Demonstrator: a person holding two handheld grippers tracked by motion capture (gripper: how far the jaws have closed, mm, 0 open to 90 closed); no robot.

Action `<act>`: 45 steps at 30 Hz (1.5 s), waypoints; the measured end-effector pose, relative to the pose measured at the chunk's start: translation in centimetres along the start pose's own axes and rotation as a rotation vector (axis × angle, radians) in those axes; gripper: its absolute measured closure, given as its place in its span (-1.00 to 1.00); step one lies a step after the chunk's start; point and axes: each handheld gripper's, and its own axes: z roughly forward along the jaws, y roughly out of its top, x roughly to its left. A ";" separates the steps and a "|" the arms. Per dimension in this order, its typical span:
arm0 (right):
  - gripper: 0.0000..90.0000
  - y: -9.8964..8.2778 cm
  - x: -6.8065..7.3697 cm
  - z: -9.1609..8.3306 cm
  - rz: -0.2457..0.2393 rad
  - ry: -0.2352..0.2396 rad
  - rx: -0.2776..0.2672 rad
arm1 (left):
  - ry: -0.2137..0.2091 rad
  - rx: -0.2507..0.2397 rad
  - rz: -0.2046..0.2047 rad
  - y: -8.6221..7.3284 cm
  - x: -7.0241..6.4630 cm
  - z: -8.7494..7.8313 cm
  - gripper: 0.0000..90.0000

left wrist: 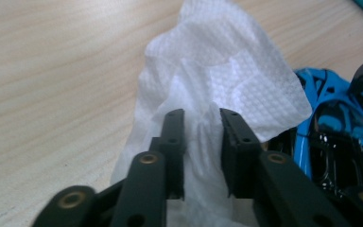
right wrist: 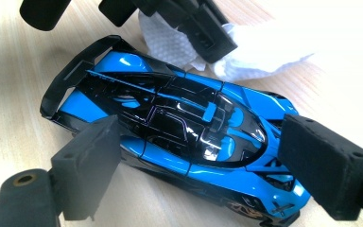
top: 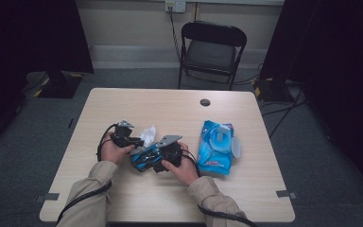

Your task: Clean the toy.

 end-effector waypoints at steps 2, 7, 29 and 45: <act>-0.69 0.1 -0.1 0.0 0.017 0.004 0.001 | -0.003 -0.019 -0.014 0.1 0.1 -0.3 0.39; -0.68 0.2 -0.2 -0.1 0.034 0.009 0.002 | 0.030 -0.037 -0.027 0.2 0.7 -1.2 0.28; -0.68 0.3 -0.5 0.4 0.070 0.011 -0.032 | -0.030 0.036 0.018 2.6 -0.8 0.8 0.91; -0.70 0.3 -0.5 0.7 0.078 0.011 -0.039 | -0.038 0.087 0.061 2.7 -2.4 3.2 0.88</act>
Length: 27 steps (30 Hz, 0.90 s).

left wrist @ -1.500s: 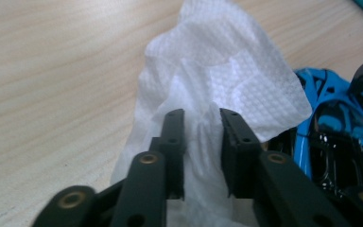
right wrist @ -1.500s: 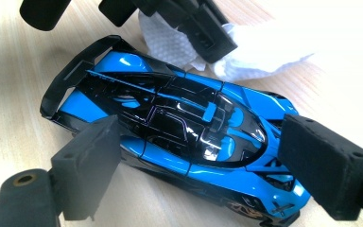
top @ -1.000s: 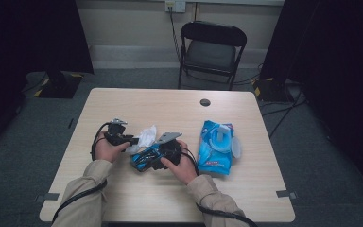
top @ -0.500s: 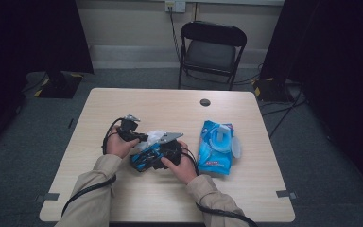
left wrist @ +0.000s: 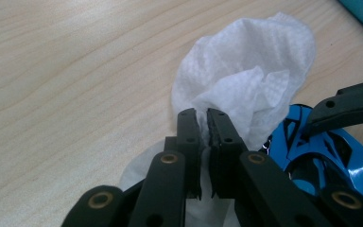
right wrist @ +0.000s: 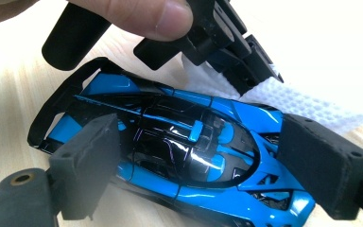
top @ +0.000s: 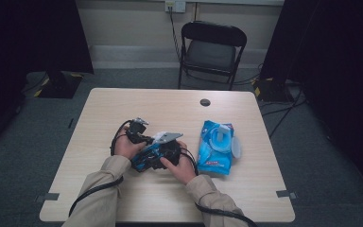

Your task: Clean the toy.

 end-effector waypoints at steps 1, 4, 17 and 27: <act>-0.70 0.0 -0.1 0.0 -0.005 0.004 0.002 | 0.003 0.003 0.009 0.0 -0.1 0.0 0.88; -0.70 0.1 -0.1 0.0 -0.008 0.006 0.009 | 0.012 0.013 0.039 0.1 -0.3 0.0 0.89; -0.70 0.2 -0.3 0.1 -0.017 0.015 0.018 | 0.000 0.065 0.031 -1.9 0.6 -2.5 0.90; -0.70 0.1 -0.3 0.0 -0.019 0.015 0.007 | 0.002 0.077 -0.009 -3.5 1.1 -4.3 0.91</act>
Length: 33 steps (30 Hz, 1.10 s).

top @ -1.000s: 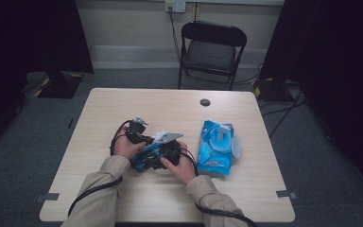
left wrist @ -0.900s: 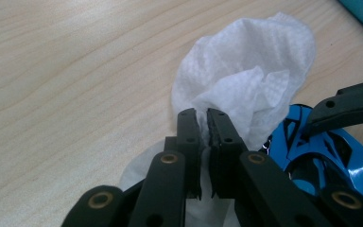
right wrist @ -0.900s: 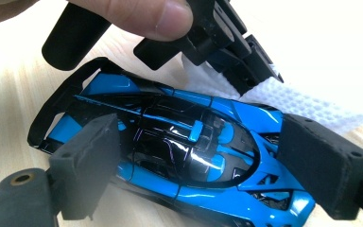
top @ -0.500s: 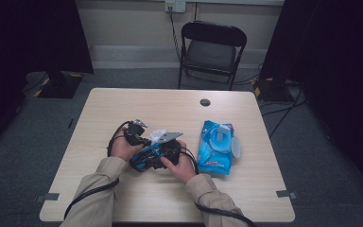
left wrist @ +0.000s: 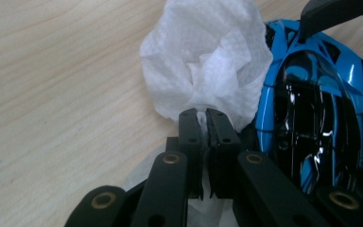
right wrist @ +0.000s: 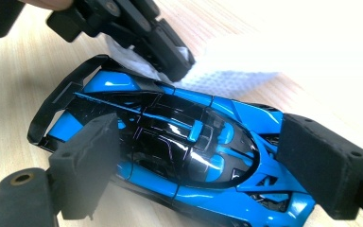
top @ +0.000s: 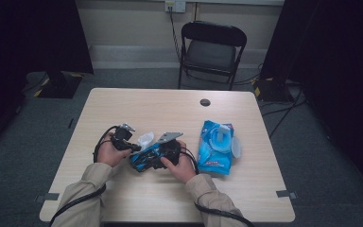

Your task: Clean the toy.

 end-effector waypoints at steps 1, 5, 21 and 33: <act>-0.70 0.0 0.0 0.0 0.000 0.000 -0.002 | 0.001 -0.002 -0.004 -0.1 0.0 -0.1 0.91; -0.70 0.0 0.0 0.0 -0.001 0.001 -0.002 | 0.001 -0.004 -0.014 -0.7 0.3 -0.6 0.91; -0.70 -0.2 0.0 0.0 0.001 0.002 -0.013 | 0.007 -0.016 -0.049 -3.0 0.8 -2.4 0.91; -0.70 -0.2 0.0 0.0 0.002 0.001 -0.018 | 0.045 -0.097 -0.059 -1.5 1.4 -4.6 0.92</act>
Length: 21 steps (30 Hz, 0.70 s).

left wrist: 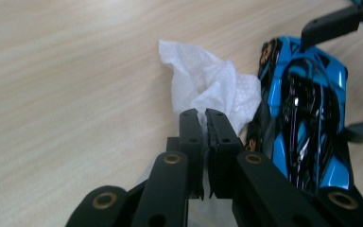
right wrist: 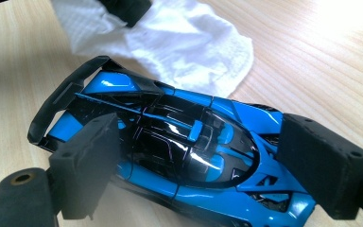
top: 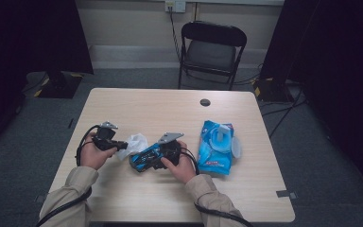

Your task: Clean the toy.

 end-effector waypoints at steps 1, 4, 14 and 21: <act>-0.70 0.0 0.0 0.0 0.000 0.000 0.000 | 0.004 -0.004 0.003 0.3 0.0 0.1 0.92; -0.70 0.0 0.0 0.0 -0.001 0.000 0.001 | 0.003 -0.028 -0.011 1.2 -0.1 0.5 0.92; -0.70 0.1 0.0 0.0 -0.002 0.003 0.009 | -0.018 -0.032 0.000 3.5 -1.0 3.4 0.92; -0.70 0.1 -0.1 0.0 -0.007 0.007 0.004 | -0.041 0.000 0.001 4.1 -1.7 5.7 0.92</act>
